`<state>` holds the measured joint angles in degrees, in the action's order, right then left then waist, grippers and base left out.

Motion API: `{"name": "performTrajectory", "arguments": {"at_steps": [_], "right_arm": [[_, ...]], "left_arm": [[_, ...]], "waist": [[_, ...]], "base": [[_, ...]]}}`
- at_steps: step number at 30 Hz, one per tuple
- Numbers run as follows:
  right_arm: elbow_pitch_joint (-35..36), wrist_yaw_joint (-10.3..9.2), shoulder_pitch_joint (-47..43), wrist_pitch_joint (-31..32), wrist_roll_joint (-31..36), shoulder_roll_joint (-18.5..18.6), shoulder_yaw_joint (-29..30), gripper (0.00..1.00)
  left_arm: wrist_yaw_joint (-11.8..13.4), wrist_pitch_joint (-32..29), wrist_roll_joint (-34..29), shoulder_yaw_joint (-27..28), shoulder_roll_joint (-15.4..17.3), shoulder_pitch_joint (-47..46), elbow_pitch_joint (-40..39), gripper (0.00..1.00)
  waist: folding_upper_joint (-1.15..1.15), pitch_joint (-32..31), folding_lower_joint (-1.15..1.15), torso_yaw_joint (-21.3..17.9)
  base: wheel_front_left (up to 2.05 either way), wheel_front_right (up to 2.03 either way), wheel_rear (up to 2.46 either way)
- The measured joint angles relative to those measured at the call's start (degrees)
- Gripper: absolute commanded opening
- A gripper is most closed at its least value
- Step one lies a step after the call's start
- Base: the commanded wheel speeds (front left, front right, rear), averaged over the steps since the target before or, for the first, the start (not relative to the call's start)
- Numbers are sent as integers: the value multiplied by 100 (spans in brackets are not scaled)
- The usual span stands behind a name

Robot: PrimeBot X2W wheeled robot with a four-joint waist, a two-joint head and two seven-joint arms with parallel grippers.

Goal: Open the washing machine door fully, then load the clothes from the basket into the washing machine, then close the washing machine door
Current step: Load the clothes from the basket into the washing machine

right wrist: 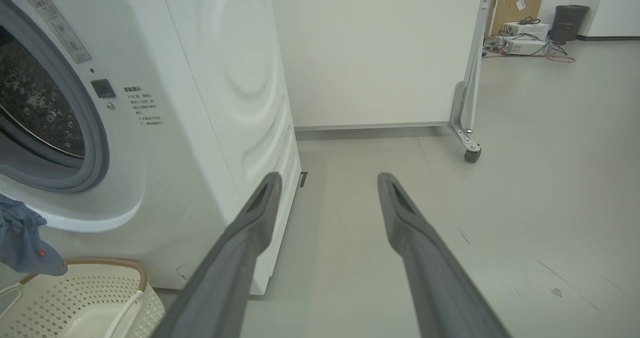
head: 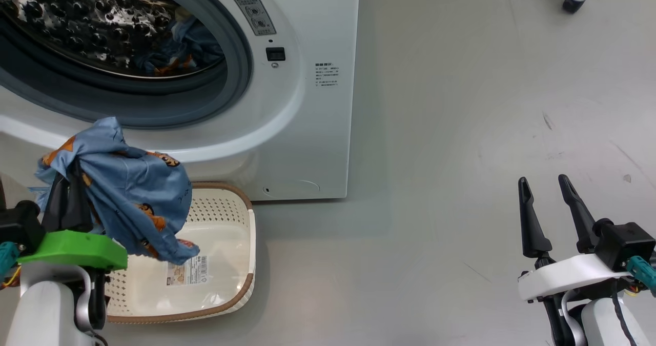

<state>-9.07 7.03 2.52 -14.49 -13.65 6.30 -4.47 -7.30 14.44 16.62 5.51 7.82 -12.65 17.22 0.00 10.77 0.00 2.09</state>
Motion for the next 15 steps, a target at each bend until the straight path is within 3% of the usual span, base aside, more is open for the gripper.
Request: {"name": "performTrajectory", "arguments": {"at_steps": [15], "right_arm": [[29,0,-197,0,-1,-3,-71,100]], "left_arm": [[0,0,-198,68,-196,741,-488,0]], "waist": [[0,-368,0,-93]], "base": [[0,0,0]]}}
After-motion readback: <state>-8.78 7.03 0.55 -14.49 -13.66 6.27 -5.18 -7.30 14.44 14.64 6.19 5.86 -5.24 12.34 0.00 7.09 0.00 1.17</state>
